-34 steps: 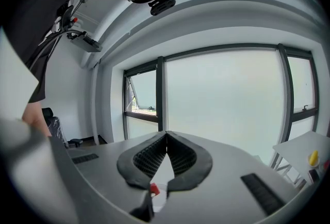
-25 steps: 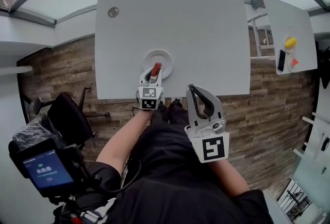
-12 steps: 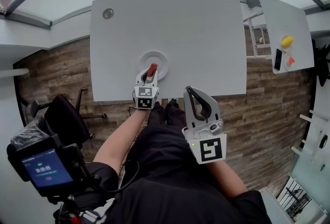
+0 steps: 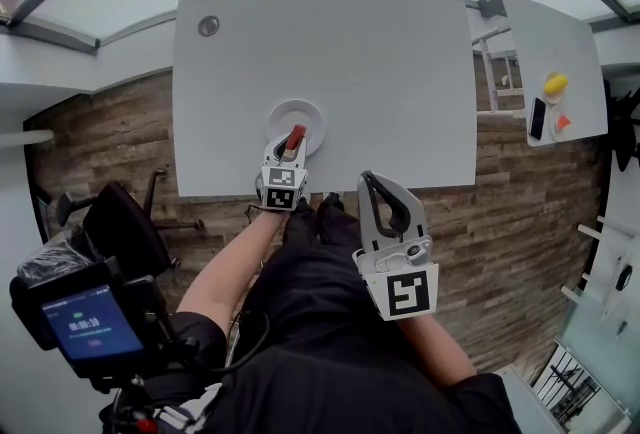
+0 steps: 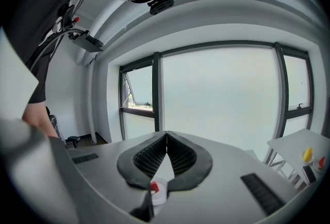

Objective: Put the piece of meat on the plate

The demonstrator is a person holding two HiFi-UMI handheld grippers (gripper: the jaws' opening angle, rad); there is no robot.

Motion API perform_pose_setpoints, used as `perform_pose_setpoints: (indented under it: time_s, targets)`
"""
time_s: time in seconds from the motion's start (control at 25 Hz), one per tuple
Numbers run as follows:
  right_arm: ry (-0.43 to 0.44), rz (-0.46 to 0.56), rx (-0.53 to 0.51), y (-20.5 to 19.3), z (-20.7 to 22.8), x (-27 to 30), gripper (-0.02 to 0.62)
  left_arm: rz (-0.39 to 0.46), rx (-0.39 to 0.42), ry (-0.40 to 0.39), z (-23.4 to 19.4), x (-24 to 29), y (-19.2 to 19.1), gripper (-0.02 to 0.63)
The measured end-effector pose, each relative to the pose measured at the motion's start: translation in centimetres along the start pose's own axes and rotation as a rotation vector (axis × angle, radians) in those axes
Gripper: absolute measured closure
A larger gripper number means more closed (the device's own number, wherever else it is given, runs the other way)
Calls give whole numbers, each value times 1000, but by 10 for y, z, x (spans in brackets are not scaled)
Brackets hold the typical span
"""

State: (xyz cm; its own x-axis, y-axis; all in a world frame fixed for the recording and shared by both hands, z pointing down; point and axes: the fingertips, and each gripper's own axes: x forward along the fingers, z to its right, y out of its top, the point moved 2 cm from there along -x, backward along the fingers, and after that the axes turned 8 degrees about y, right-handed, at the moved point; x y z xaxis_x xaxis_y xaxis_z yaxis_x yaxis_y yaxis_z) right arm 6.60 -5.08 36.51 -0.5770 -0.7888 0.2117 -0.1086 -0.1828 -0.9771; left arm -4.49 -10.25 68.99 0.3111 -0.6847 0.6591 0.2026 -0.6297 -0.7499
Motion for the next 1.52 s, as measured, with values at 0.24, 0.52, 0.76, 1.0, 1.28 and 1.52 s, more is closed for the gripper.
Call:
perform_pose_setpoints:
  time_s: [0.24, 0.52, 0.76, 1.0, 1.28, 1.52]
  targets:
    - [4, -17, 6, -4, -2, -2, 591, -3, -2, 3, -3, 1, -3, 511]
    - [-13, -11, 23, -3, 1, -3, 591, -14, -9, -2, -4, 5, -6, 511]
    - [-9, -6, 24, -1, -1, -2, 591, -5, -28, 5, -2, 4, -4, 511]
    - [-19, -23, 23, -5, 1, -5, 591, -29, -13, -2, -6, 6, -11, 511]
    - [0, -7, 33, -4, 0, -1, 591, -29, 39, 11, -2, 10, -10, 511]
    - [-14, -4, 31, -4, 3, -3, 591, -24, 59, 22, -5, 11, -12, 509]
